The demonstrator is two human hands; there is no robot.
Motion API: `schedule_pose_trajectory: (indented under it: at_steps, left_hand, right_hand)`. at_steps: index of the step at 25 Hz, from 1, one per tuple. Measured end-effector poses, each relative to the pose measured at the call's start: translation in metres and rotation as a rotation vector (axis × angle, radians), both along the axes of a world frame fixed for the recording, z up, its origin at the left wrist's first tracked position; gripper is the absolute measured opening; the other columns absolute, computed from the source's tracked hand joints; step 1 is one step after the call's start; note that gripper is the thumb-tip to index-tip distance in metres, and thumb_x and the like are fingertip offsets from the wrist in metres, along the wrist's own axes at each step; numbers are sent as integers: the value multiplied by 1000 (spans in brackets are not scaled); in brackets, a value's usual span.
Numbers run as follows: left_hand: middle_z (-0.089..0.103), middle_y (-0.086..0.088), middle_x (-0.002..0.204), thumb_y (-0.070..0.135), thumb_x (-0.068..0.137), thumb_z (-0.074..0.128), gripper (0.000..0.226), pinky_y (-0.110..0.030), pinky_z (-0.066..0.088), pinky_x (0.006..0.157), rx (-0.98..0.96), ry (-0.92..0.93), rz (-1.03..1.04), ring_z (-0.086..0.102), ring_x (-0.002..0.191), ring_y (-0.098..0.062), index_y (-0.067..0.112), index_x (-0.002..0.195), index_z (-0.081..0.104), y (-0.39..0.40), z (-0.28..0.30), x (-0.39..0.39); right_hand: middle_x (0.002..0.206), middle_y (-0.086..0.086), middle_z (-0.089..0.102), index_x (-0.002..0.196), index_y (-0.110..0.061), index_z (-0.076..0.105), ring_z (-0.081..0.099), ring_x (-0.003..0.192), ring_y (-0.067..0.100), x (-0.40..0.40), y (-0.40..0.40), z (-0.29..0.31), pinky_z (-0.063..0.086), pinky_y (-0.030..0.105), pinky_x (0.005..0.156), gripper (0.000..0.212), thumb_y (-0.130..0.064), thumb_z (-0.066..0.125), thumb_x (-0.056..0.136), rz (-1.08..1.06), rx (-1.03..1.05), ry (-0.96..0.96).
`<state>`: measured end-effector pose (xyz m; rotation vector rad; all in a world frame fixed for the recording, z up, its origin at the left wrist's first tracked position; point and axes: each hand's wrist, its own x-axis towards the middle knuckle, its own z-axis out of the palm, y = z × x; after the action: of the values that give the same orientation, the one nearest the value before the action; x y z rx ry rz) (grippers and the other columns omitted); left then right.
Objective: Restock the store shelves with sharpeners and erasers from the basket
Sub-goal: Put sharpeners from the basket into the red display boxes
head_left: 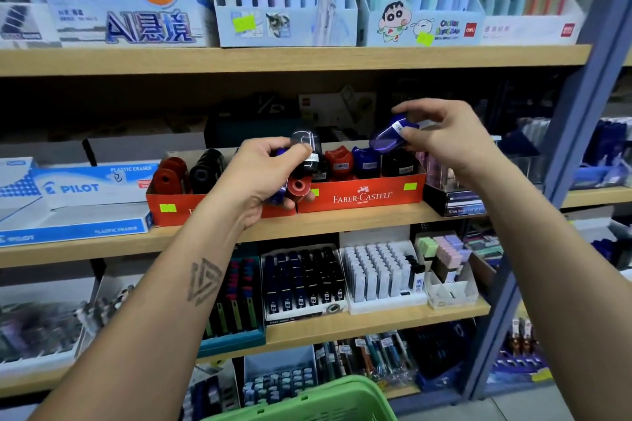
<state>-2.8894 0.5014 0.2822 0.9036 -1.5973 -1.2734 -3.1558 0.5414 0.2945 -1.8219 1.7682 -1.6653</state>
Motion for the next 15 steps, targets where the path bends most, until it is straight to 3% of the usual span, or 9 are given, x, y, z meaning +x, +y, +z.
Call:
schedule_pose_trajectory:
  at_steps: [3, 7, 15]
  left_hand:
    - [71, -15, 106, 26, 96, 65, 19, -23, 45, 36, -7, -18, -4, 75, 72, -37, 15, 111, 68, -1, 0, -2]
    - [70, -14, 110, 26, 95, 66, 21, -23, 45, 36, -4, -23, -20, 74, 72, -38, 14, 113, 67, -3, -1, -2]
    - [66, -14, 119, 26, 95, 66, 32, -22, 45, 36, 2, -35, -36, 75, 73, -36, 13, 124, 63, -3, -3, 1]
  right_hand:
    - [106, -1, 68, 113, -27, 64, 62, 82, 8, 6, -5, 1, 54, 28, 79, 35, -4, 71, 88, -46, 94, 137]
    - [101, 1, 63, 97, -31, 62, 60, 94, 17, 20, -11, -3, 47, 27, 76, 28, -5, 71, 89, -134, 196, 363]
    - [101, -3, 60, 100, -26, 71, 55, 97, 17, 28, -3, -3, 46, 29, 77, 19, -11, 73, 89, -151, 271, 449]
